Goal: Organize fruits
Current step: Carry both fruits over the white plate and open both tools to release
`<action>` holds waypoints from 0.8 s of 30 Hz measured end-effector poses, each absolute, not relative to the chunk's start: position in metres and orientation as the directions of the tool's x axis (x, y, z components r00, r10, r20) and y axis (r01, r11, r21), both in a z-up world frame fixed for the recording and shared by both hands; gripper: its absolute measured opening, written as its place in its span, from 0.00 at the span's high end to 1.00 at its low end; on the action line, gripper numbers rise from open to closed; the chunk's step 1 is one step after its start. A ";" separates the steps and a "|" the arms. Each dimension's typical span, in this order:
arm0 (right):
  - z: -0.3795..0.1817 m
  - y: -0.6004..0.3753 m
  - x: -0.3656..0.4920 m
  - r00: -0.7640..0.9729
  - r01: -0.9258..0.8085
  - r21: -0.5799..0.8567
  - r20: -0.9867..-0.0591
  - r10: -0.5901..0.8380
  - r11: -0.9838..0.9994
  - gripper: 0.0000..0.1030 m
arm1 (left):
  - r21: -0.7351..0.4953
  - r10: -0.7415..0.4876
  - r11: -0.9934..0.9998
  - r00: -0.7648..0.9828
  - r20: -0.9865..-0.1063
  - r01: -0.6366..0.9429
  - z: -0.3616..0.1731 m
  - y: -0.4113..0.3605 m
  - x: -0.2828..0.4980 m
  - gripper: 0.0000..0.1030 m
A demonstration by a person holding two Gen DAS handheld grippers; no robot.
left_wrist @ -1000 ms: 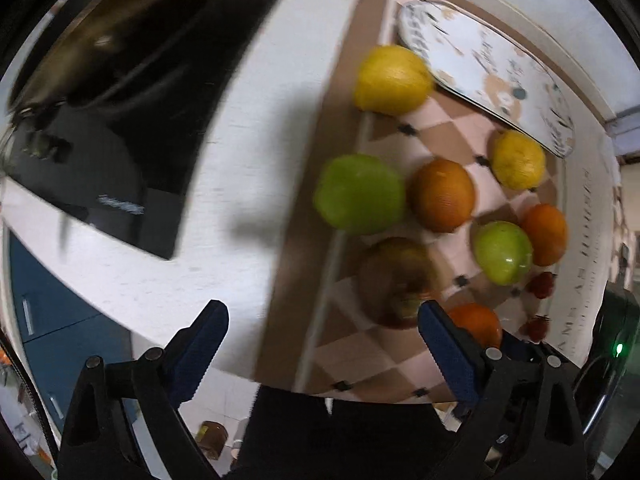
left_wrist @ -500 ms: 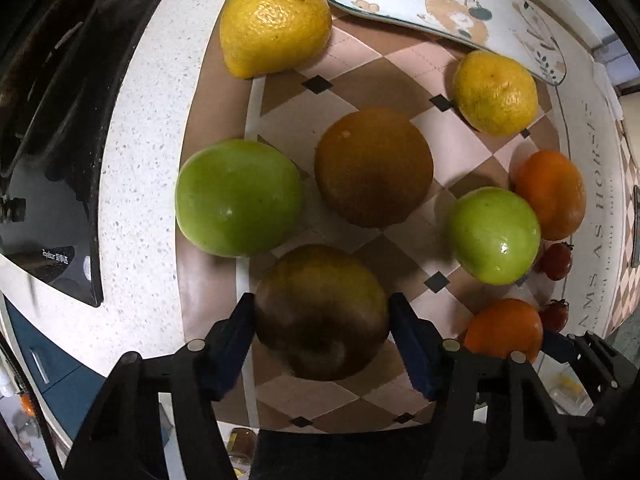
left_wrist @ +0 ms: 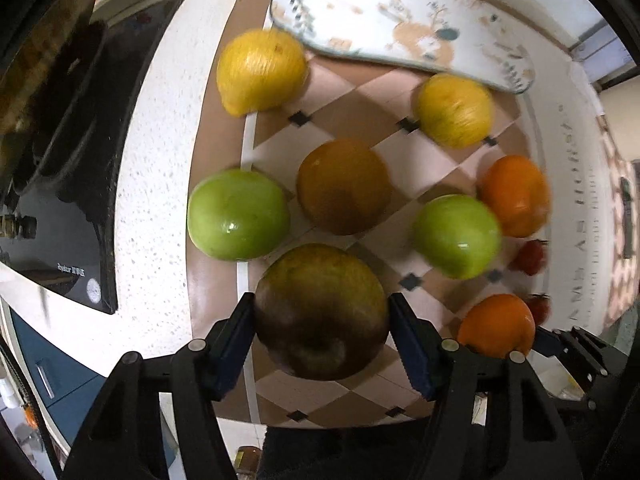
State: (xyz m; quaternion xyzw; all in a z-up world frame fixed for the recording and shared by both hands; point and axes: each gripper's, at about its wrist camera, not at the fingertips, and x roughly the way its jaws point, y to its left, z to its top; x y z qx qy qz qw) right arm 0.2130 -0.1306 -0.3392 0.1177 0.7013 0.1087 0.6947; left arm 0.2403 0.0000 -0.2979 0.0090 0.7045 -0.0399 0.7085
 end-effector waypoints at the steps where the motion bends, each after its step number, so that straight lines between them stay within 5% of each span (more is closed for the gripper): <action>1: -0.329 -0.136 0.215 0.011 0.019 0.331 -0.944 0.331 0.943 0.36 | -0.063 -0.064 0.996 0.011 -0.998 0.068 -0.289 0.000 0.241 0.39; 12: -0.265 -0.179 0.354 0.216 0.015 0.332 -0.922 0.321 0.943 0.36 | -0.191 -0.201 0.978 0.161 -0.966 0.080 -0.194 -0.026 0.352 0.39; 24: -0.325 -0.158 0.491 0.093 -0.085 0.239 -0.965 0.246 0.967 0.36 | -0.143 -0.143 0.990 -0.031 -0.989 0.000 -0.291 -0.043 0.500 0.39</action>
